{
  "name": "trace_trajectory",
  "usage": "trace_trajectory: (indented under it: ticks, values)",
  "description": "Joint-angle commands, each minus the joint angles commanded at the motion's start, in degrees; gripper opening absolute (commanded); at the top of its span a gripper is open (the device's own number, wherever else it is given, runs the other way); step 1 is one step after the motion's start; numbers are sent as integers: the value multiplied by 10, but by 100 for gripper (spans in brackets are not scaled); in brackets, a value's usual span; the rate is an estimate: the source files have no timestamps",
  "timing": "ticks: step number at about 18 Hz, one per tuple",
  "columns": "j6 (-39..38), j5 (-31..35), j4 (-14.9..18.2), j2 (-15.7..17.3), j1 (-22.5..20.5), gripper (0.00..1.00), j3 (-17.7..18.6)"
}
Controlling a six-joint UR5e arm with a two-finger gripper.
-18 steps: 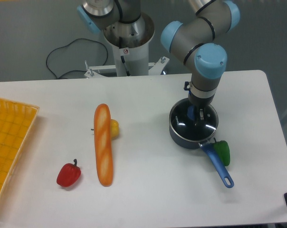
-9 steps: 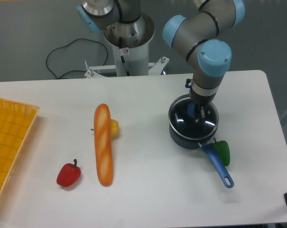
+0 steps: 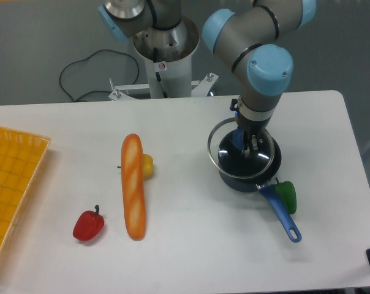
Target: Open the lid
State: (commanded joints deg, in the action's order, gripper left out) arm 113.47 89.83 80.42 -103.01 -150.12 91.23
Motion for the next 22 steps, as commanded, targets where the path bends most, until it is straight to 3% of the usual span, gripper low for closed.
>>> trace_trajectory:
  ticks: [8, 22]
  values:
    - [-108, -3, -4, -8, 51, 59, -18]
    - [-168, -8, -8, -32, 75, 59, -35]
